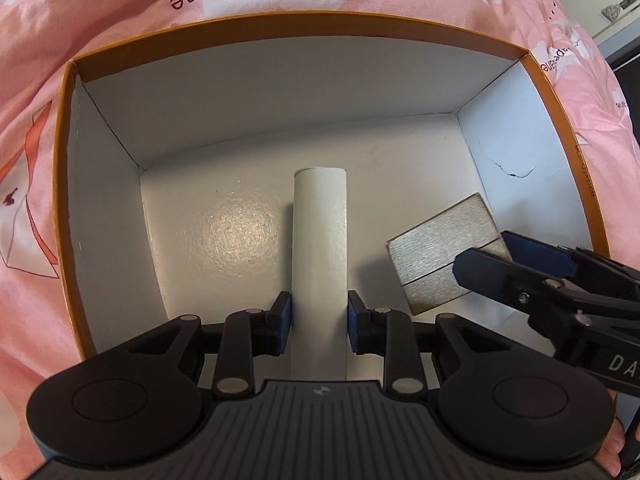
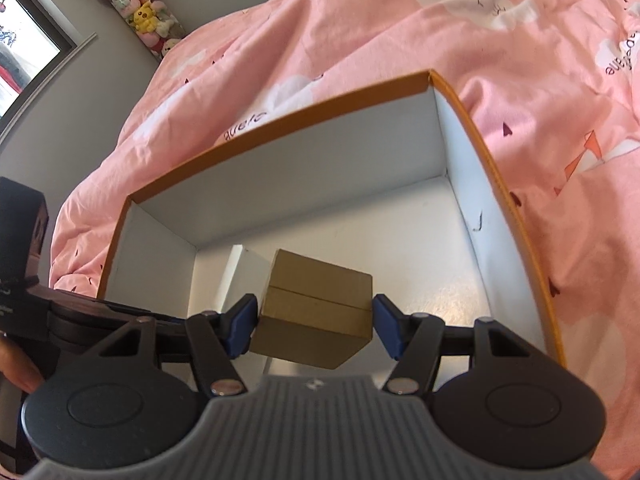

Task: Organize objects
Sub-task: 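Lower the white box into the orange box and open the left gripper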

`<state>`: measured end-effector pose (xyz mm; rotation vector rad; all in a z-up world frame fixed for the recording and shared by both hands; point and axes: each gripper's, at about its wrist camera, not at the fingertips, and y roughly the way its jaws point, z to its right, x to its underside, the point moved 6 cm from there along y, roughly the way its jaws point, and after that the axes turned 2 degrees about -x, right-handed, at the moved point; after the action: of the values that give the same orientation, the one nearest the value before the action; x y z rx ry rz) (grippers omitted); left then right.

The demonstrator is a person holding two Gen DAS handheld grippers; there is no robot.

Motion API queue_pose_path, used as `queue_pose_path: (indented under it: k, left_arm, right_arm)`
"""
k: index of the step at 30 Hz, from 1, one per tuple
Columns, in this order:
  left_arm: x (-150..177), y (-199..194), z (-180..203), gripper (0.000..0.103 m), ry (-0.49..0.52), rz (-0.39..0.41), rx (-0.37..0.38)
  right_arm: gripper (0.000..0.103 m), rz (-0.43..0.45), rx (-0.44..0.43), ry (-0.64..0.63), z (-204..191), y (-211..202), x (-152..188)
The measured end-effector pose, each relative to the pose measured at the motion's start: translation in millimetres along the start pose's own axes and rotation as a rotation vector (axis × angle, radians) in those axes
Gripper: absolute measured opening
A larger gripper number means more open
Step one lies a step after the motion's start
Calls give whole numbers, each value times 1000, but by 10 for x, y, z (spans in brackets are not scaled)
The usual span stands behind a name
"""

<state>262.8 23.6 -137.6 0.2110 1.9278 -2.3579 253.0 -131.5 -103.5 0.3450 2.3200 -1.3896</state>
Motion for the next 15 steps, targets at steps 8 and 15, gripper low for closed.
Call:
queue_pose_path:
  k: [8, 15]
  left_arm:
    - [105, -366, 42, 38, 169, 89, -163]
    - [-66, -797, 36, 38, 174, 200, -132]
  right_arm:
    - [65, -12, 3, -15, -62, 61, 8]
    - [65, -14, 52, -61, -155, 157, -47]
